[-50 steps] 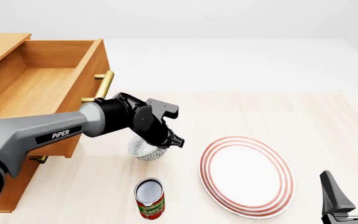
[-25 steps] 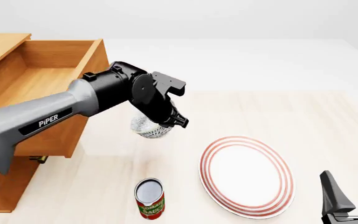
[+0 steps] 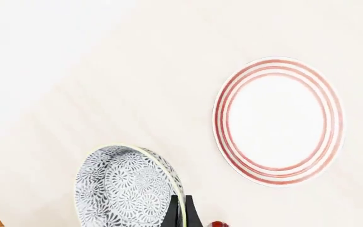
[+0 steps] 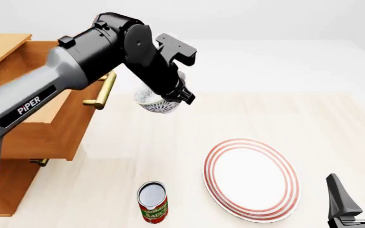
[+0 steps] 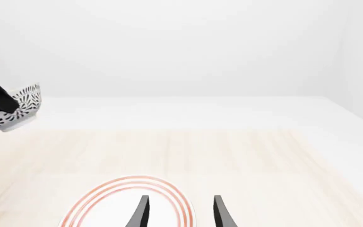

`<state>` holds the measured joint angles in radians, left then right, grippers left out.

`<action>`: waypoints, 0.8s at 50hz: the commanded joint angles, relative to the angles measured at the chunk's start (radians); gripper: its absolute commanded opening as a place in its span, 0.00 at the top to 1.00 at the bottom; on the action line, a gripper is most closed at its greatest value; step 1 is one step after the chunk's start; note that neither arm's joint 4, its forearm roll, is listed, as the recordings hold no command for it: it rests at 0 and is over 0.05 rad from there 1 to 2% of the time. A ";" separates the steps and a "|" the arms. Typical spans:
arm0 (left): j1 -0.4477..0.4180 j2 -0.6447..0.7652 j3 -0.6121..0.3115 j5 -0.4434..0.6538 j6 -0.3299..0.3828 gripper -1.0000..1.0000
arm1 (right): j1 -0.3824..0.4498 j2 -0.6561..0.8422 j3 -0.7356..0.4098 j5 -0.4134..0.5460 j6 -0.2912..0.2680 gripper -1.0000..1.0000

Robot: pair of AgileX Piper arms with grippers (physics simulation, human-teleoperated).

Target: Put the bowl in the top drawer of the cabinet.

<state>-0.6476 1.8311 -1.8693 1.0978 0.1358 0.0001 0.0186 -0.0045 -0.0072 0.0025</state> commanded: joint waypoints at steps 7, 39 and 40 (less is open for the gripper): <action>-0.002 0.005 -0.183 0.122 0.129 1.00 | 0.000 0.000 0.000 0.000 0.000 0.00; 0.181 -0.148 -0.115 0.122 0.437 1.00 | 0.000 0.000 0.000 0.000 0.000 0.00; 0.195 -0.153 -0.122 0.122 0.453 1.00 | 0.000 0.000 0.000 0.000 0.000 0.00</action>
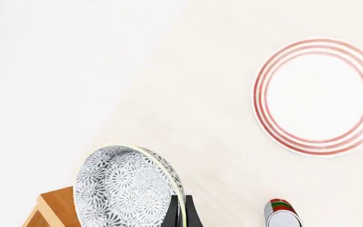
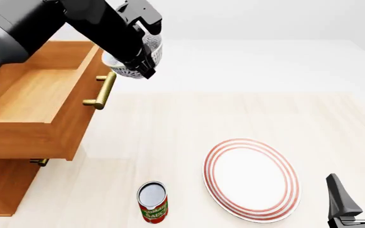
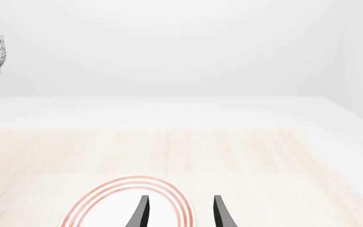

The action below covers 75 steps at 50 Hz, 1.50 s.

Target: Put the bowl in the top drawer of the cabinet.

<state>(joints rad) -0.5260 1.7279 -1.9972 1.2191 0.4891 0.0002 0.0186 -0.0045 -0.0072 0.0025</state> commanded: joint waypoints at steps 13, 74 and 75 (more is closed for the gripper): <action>0.119 -0.083 -0.046 0.001 0.169 1.00 | 0.000 0.000 0.000 0.000 0.000 0.00; 0.366 -0.358 0.192 0.001 0.021 1.00 | 0.000 0.001 0.000 0.000 0.000 0.00; 0.358 -0.356 0.194 0.001 0.007 1.00 | 0.000 0.000 0.000 0.000 0.000 0.00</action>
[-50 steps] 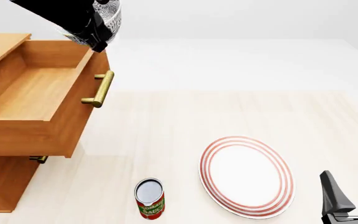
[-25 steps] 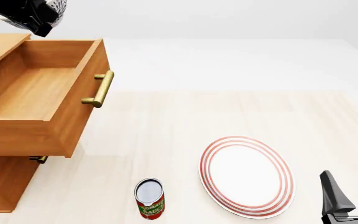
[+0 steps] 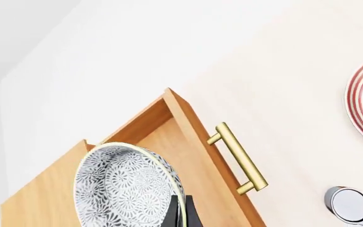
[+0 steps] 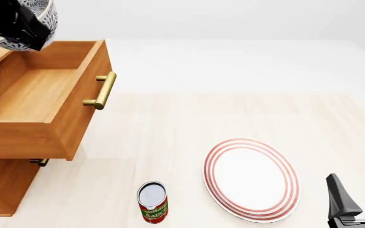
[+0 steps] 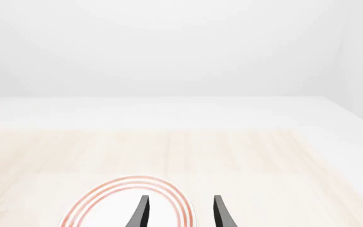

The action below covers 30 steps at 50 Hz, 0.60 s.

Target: Put the bowl in the top drawer of the cabinet.

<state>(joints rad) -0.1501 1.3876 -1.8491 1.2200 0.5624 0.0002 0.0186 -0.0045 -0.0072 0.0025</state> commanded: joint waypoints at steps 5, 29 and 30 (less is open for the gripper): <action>-0.037 -0.009 0.063 0.000 -0.100 1.00 | 0.000 0.000 0.000 0.000 0.000 0.00; -0.034 -0.048 0.174 0.000 -0.178 1.00 | 0.000 0.000 0.000 0.000 0.000 0.00; -0.033 -0.048 0.180 0.000 -0.177 1.00 | 0.000 0.000 0.000 0.000 0.000 0.00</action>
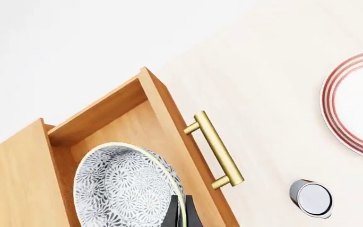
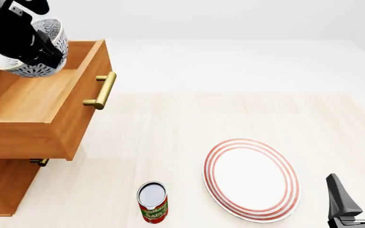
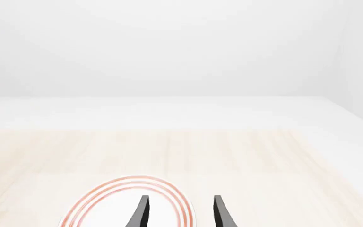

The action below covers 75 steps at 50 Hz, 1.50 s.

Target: Put the bowl in the top drawer of the cabinet.

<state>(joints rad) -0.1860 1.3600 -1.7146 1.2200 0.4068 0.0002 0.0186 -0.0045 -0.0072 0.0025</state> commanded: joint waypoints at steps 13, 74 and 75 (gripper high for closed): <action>0.005 0.010 0.027 0.000 -0.031 1.00 | 0.000 0.000 0.000 0.000 0.000 0.00; 0.111 0.012 0.127 -0.033 0.041 1.00 | 0.000 0.000 0.000 0.000 0.000 0.00; 0.112 0.010 0.138 -0.038 0.041 1.00 | 0.000 0.000 0.000 0.000 0.000 0.00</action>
<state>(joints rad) -0.0913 1.3695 -1.5826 1.1916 0.4287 0.0002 0.0186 -0.0045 -0.0072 0.0025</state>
